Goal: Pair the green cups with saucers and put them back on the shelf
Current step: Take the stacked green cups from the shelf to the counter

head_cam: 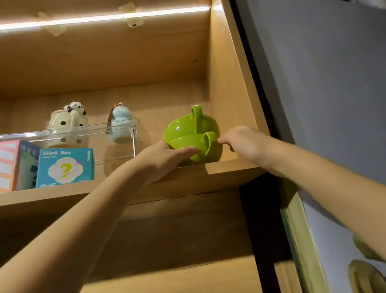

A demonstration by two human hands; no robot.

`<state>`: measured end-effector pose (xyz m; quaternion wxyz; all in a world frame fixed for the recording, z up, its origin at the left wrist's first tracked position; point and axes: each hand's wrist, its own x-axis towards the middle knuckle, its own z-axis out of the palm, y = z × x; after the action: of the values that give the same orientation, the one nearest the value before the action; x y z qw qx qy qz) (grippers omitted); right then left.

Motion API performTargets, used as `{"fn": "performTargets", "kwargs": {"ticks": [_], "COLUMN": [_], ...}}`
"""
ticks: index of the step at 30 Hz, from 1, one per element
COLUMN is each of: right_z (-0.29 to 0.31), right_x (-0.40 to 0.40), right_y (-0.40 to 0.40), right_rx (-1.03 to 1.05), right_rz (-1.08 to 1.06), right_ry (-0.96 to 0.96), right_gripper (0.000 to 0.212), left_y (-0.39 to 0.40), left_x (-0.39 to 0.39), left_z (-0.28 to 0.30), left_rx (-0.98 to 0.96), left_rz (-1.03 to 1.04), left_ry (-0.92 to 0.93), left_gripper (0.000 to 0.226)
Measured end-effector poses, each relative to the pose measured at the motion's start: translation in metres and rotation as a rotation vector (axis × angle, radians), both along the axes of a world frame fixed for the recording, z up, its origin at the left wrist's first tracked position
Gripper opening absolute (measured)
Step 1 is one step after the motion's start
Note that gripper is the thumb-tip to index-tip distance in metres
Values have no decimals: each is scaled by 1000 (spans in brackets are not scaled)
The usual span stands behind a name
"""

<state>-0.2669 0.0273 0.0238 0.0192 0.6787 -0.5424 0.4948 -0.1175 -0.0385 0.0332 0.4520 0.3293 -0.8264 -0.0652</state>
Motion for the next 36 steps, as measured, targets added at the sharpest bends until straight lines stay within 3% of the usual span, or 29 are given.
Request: {"fn": "performTargets", "kwargs": {"ticks": [3, 7, 11, 18, 22, 26, 30, 36], "right_z": [0, -2, -5, 0, -5, -17, -43, -111], "right_x": [-1, 0, 7, 23, 31, 42, 51, 47], "right_y": [4, 8, 16, 46, 66, 91, 111, 126], "right_rx": [41, 48, 46, 25, 30, 73, 99, 153], "right_rz": [28, 56, 96, 204, 257, 355, 449, 462], "right_ry": [16, -29, -92, -194, -257, -406, -621, -955], "right_gripper": [46, 48, 49, 54, 59, 61, 57, 42], "left_y": [-7, -7, 3, 34, 54, 76, 109, 138], "left_x": [-5, -6, -2, 18, 30, 43, 52, 65], "left_z": [-2, -3, -6, -4, -8, -24, -58, -135], "left_rx": [-53, -83, -186, -149, -74, -27, -44, 41], "left_rz": [114, 143, 197, 11, -89, -92, -102, -140], "left_ry": [18, 52, 77, 200, 406, 553, 554, 505], "left_gripper": [77, 53, 59, 37, 57, 81, 43, 57]}}
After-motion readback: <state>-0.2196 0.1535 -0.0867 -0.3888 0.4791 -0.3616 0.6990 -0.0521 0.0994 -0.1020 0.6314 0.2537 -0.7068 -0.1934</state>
